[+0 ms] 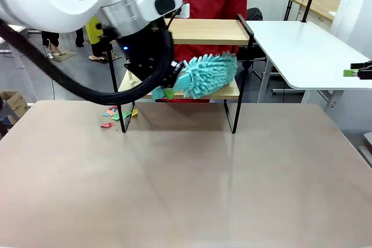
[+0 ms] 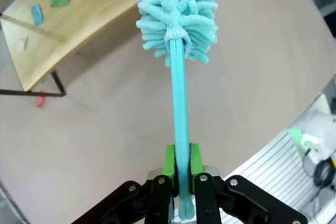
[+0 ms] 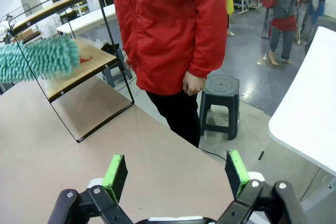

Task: Clean the shelf.
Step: Clean the specific section of the Shelf indicated by the human with the Duster.

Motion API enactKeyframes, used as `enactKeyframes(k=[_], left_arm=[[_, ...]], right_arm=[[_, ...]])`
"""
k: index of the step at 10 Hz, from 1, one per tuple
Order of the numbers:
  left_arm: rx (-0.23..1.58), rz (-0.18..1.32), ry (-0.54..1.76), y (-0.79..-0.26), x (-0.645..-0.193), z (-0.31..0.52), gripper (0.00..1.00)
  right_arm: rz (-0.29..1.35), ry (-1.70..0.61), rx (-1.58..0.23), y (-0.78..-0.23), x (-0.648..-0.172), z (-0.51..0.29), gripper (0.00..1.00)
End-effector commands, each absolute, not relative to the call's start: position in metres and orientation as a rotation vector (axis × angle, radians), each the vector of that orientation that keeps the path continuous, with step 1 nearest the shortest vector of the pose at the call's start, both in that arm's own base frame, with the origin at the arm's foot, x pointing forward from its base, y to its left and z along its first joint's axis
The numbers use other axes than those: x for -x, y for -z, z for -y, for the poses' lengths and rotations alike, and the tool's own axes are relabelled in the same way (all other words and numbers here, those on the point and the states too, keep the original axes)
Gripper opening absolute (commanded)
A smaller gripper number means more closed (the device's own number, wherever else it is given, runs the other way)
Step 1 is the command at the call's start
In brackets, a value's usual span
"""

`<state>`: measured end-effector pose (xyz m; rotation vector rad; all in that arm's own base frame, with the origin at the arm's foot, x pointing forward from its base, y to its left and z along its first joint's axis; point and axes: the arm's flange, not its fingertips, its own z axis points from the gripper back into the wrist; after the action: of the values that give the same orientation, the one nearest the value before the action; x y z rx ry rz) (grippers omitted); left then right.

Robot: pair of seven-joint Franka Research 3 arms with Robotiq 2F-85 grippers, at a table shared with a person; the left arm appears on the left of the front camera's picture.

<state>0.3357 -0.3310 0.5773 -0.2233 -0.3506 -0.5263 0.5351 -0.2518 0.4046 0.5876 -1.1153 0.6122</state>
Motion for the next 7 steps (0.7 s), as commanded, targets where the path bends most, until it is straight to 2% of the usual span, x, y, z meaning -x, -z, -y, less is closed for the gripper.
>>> enactKeyframes(k=[1, 2, 4, 5, 7], left_arm=[[0.256, 0.404, 0.476, -0.578, -0.356, 0.352, 0.13], [0.293, 0.350, 0.590, -0.577, -0.360, 0.354, 0.13], [0.247, 0.364, 0.501, -0.577, -0.346, 0.342, 0.13], [0.267, 0.352, 0.518, -0.573, -0.357, 0.354, 0.13], [0.263, 0.400, 0.379, -0.586, -0.356, 0.399, 0.13]], right_arm=[[1.115, -0.616, -0.586, -0.406, -0.534, 0.250, 1.00], [1.115, -0.616, -0.586, -0.406, -0.534, 0.250, 1.00], [1.115, -0.616, -0.586, -0.406, -0.534, 0.250, 1.00], [1.115, -0.616, -0.586, -0.406, -0.534, 0.250, 1.00], [1.115, -0.616, -0.586, -0.406, -0.534, 0.250, 1.00]])
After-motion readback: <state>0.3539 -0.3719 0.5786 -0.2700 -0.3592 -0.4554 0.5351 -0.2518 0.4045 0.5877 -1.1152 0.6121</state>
